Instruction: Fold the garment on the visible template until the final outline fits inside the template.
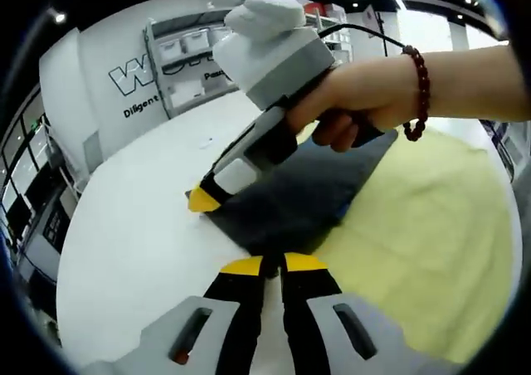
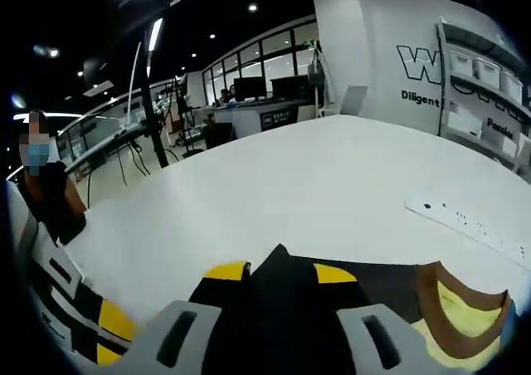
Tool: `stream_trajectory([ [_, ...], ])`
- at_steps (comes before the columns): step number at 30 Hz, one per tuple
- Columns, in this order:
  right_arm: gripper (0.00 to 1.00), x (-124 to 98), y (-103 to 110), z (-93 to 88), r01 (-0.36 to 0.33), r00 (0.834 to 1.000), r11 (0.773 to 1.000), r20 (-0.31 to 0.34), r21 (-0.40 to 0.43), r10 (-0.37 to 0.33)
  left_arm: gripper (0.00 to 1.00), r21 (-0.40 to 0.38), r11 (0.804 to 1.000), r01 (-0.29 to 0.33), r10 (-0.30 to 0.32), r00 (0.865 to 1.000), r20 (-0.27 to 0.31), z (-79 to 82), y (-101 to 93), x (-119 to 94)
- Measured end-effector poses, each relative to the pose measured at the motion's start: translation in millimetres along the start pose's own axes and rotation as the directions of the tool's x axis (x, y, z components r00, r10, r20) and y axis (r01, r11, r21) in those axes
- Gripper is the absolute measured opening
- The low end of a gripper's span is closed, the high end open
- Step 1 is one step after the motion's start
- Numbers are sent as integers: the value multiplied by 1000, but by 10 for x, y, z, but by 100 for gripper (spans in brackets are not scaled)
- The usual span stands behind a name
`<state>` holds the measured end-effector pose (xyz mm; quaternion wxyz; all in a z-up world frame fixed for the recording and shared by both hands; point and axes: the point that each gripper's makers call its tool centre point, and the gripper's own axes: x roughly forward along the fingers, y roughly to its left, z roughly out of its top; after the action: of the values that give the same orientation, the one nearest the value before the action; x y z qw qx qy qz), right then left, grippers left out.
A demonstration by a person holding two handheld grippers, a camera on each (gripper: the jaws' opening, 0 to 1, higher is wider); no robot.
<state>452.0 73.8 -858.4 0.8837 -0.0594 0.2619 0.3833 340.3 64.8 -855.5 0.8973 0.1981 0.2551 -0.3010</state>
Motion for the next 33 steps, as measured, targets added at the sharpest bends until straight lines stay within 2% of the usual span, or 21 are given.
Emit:
stream_trajectory([
  [1, 10, 5, -5, -25, 5, 1000, 1000, -6, -5, -5, 4, 4, 1000, -6, 6, 1000, -2, 1, 6, -6],
  [5, 5, 18, 3, 8, 3, 1000, 1000, 10, 8, -3, 3, 19, 1000, -9, 9, 1000, -11, -12, 5, -30],
  [7, 0, 33, 11, 10, 7, 1000, 1000, 16, 2, -7, 3, 2, 1000, -4, 4, 1000, -17, -24, 2, -46],
  [9, 0, 43, 6, 21, 13, 1000, 1000, 22, 8, -13, 3, 6, 1000, -7, 7, 1000, -22, -33, 0, -59],
  [11, 0, 51, -17, 23, 21, 999, 999, 27, 42, -22, 3, 33, 999, -22, 23, 998, -52, -91, 3, -88],
  [25, 0, 77, -91, 73, 67, 996, 991, 47, 119, -73, 2, 30, 998, -59, 60, 996, -61, -99, 36, -105],
  [30, 0, 62, -45, 104, 41, 997, 989, 59, 142, -50, 2, 50, 997, -62, 65, 995, -72, -100, 37, -106],
  [33, 10, -19, -62, 197, 45, 995, 988, 81, 146, -58, 3, 50, 996, -70, 74, 994, -78, -113, 29, -111],
])
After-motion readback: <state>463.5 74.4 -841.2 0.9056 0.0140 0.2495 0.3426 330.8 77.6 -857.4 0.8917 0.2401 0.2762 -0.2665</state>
